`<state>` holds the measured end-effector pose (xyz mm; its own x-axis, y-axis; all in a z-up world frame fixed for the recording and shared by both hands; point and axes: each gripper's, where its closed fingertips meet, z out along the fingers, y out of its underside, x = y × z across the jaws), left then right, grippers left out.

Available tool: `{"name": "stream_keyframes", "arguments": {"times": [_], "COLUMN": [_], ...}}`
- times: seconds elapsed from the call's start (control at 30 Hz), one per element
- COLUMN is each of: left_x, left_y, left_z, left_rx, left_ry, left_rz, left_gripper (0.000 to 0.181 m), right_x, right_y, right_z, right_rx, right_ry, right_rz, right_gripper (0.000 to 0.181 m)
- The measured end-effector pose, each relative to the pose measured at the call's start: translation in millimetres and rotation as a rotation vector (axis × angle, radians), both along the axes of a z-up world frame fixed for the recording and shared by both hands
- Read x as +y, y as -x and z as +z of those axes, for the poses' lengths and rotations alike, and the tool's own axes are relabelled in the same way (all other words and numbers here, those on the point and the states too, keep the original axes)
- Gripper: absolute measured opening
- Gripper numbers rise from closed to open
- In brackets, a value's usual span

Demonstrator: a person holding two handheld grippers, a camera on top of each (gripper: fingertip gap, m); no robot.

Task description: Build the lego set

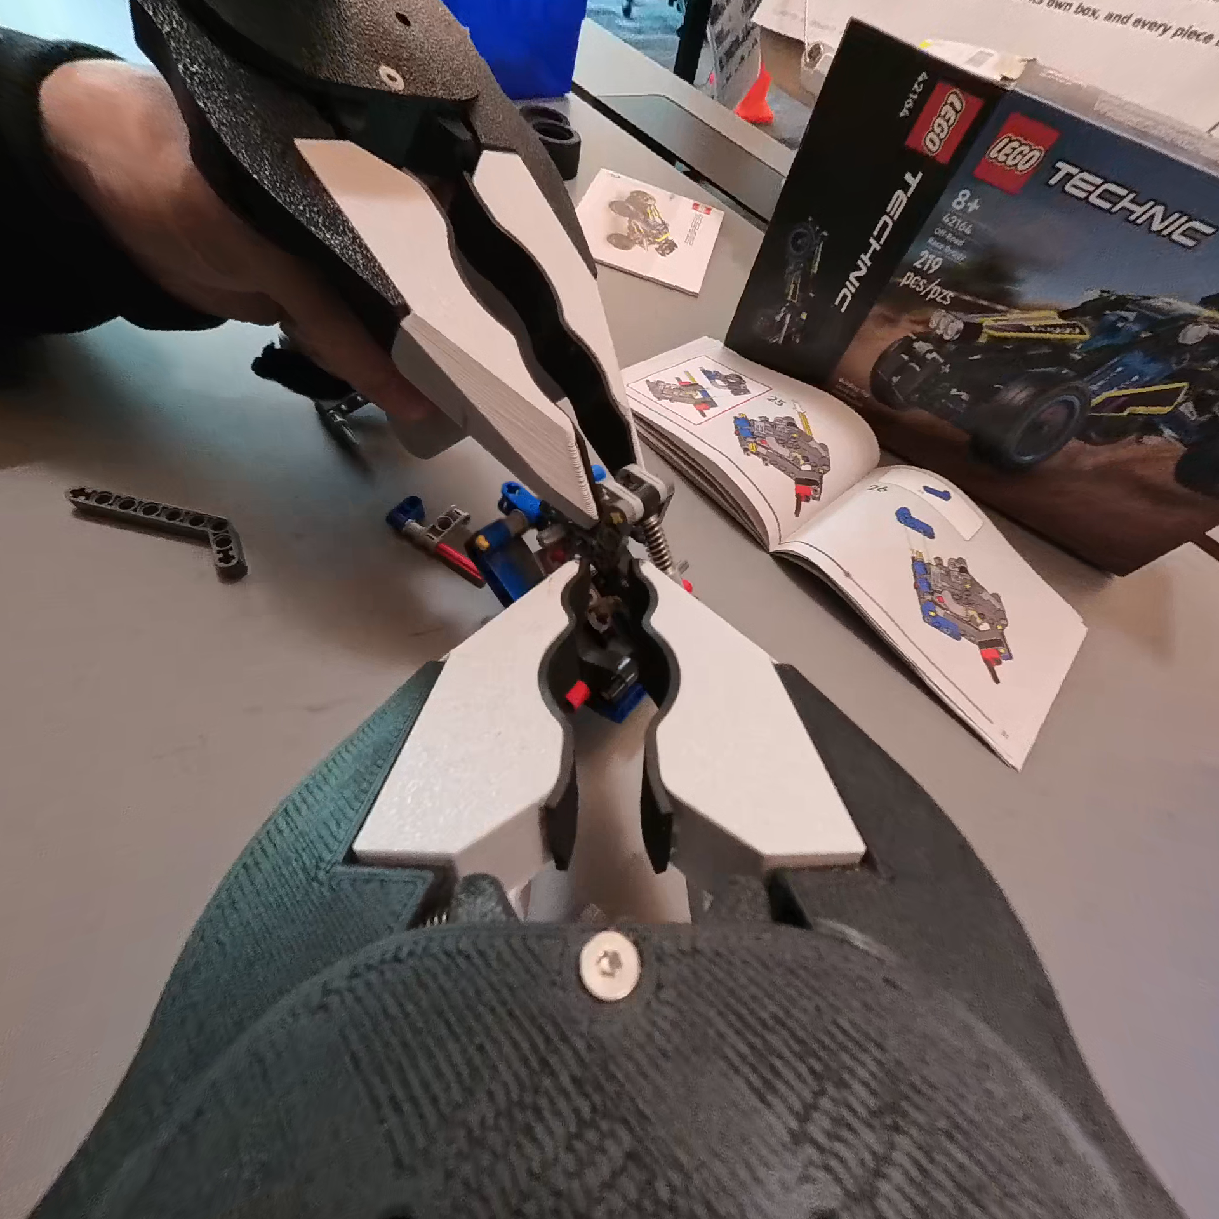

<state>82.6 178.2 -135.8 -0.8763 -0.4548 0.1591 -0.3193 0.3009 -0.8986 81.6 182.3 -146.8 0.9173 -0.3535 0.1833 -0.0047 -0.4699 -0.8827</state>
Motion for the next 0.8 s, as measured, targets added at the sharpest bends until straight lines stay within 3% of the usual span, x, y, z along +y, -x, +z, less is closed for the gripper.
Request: {"name": "stream_keyframes", "arguments": {"times": [0.37,0.8], "left_x": [-2,13], "left_y": [10,9], "left_z": [1,-16], "left_rx": [-0.072,-0.094], "left_ry": [-0.038,-0.16], "left_rz": [-0.116,-0.185], "left_gripper": [0.024,0.021], "right_x": [-6,-21], "right_y": [5,11], "right_z": [0,-15], "right_rx": [0.098,0.047], "right_ry": [-0.105,0.041], "right_rz": [0.075,0.131], "right_gripper": [0.003,0.0]}}
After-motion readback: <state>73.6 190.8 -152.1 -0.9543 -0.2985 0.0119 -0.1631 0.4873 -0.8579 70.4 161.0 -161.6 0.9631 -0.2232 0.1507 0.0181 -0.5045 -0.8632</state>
